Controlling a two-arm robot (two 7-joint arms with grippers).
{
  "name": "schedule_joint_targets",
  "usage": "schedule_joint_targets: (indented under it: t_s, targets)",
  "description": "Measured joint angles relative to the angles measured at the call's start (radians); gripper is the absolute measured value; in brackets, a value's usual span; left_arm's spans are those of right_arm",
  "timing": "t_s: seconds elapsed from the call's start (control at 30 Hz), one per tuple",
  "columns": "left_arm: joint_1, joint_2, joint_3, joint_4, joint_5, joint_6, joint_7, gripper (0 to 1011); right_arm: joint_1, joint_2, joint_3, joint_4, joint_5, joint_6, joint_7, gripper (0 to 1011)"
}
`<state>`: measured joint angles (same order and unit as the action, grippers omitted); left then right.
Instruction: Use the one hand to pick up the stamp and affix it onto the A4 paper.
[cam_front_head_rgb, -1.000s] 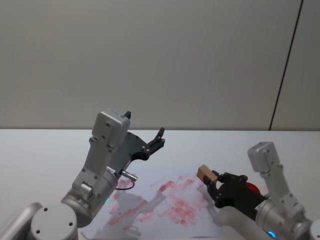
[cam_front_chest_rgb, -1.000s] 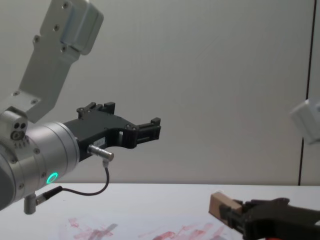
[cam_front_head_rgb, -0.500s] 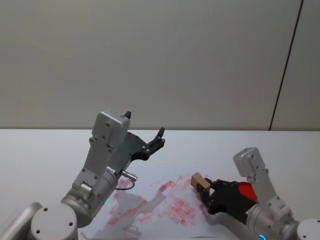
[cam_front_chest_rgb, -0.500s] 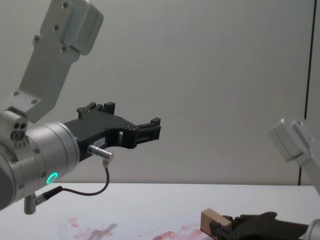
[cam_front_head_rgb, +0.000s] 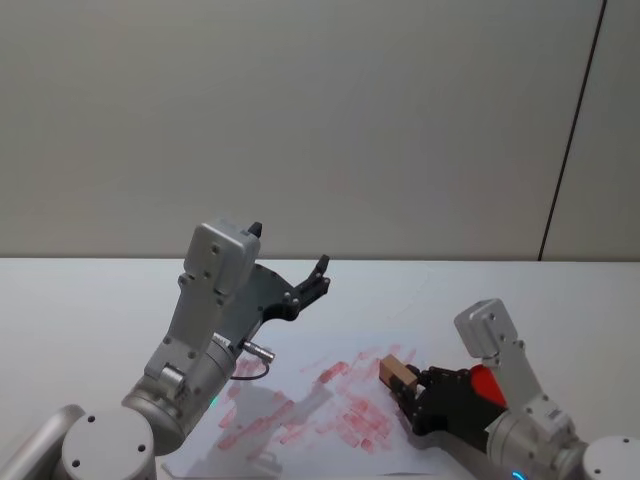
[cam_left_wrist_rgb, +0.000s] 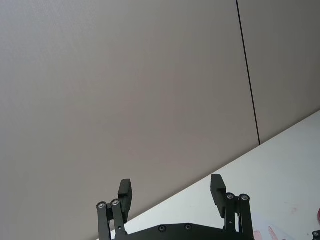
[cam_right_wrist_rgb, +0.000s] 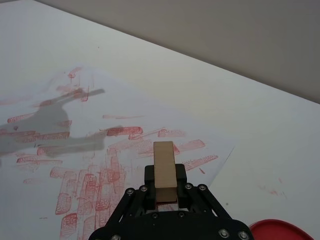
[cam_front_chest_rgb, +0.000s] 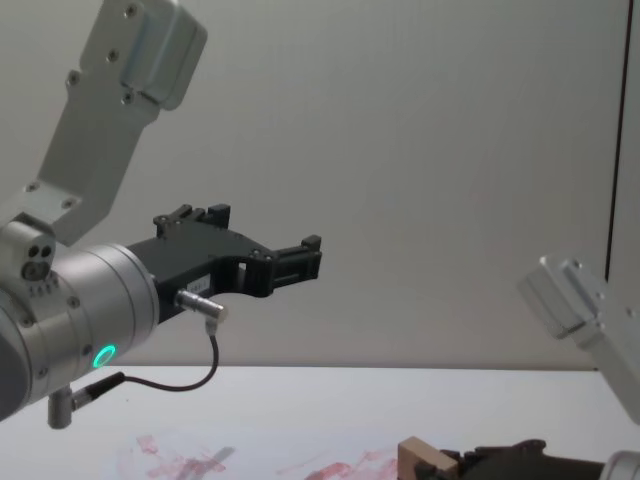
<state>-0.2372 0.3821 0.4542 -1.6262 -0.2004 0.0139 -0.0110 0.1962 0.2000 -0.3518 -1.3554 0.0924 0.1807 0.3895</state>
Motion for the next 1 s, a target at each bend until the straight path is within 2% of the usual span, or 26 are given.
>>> schedule_joint_targets:
  t_s: [0.7,1.0]
  targets:
    - [0.0,0.0,0.0,0.0,0.0,0.0,0.0,1002,0.007,-0.001,-0.005,0.01,-0.023,0.024,0.007,216]
    - [0.0,0.0,0.0,0.0,0.0,0.0,0.0,1002,-0.001,0.002,-0.002,-0.002,0.013,0.005,-0.009,216]
